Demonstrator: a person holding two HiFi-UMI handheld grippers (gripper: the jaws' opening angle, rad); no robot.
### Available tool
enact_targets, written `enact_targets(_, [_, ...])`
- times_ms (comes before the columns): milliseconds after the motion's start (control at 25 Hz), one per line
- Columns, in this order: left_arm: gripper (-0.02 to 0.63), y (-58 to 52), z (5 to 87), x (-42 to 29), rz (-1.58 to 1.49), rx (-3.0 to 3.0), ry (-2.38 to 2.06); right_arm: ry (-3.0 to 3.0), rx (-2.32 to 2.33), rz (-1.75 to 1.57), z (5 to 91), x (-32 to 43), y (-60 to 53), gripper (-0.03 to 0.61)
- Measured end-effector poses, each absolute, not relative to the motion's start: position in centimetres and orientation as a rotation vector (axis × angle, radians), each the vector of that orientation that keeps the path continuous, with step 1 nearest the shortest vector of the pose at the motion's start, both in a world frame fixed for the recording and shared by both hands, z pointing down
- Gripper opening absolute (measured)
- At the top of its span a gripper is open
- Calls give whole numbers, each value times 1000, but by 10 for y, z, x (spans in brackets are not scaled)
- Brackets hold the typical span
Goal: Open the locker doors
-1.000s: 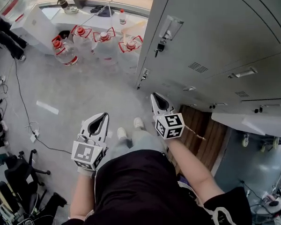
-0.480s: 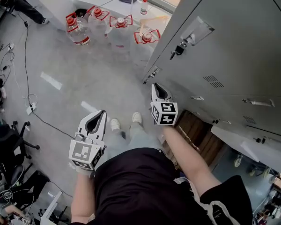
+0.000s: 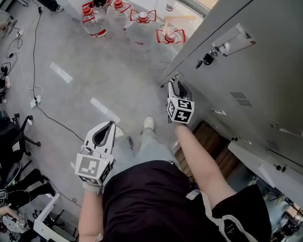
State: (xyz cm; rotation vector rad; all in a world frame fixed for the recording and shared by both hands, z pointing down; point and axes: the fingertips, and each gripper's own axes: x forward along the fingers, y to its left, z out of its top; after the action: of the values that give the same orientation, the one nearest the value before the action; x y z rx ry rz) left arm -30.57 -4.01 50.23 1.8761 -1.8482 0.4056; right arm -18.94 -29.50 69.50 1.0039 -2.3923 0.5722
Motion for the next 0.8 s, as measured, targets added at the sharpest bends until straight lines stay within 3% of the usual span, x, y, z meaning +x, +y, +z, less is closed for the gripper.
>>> enact_targets(400, [18, -37, 510, -310, 454, 1805, -1865, -2373, 991, 596, 728, -206, -316, 259])
enact_targets(800, [18, -24, 518, -314, 490, 1757, -1864, -2333, 1064, 537, 741, -225, -324, 307])
